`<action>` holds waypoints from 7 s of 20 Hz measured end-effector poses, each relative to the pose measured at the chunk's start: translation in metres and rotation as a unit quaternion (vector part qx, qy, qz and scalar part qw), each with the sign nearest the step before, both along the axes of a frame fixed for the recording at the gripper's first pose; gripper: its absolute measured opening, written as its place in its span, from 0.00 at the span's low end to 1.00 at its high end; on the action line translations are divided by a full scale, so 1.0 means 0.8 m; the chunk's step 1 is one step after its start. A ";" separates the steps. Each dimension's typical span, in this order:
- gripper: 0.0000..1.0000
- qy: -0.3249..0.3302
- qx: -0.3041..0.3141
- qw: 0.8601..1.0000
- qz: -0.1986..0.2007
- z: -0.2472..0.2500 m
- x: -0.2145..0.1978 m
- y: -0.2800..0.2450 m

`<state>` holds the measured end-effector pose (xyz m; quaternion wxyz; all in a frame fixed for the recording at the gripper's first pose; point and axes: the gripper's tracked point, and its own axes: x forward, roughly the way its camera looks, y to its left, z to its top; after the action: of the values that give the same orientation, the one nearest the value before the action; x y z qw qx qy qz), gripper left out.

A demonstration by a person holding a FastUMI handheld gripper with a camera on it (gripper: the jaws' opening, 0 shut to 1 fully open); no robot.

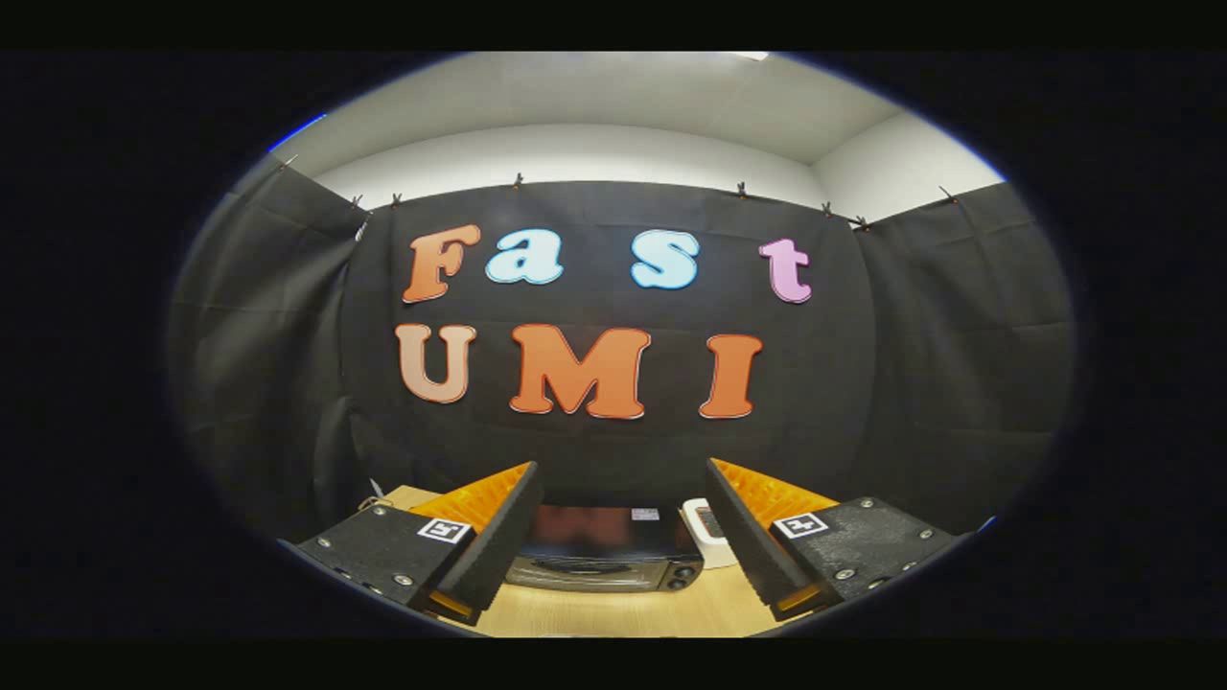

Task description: Open the toaster oven, put the food inside, and close the toaster oven door.

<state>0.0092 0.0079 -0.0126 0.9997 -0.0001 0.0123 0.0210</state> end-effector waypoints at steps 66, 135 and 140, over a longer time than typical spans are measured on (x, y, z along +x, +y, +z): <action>1.00 0.348 -0.006 0.936 0.043 -0.409 0.027 0.069; 0.86 0.505 0.131 0.831 -0.195 -0.579 -0.207 0.083; 0.56 0.508 0.169 0.824 -0.187 -0.581 -0.206 0.092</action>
<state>-0.1555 0.0815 -0.4773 0.8213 0.1813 0.5143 -0.1675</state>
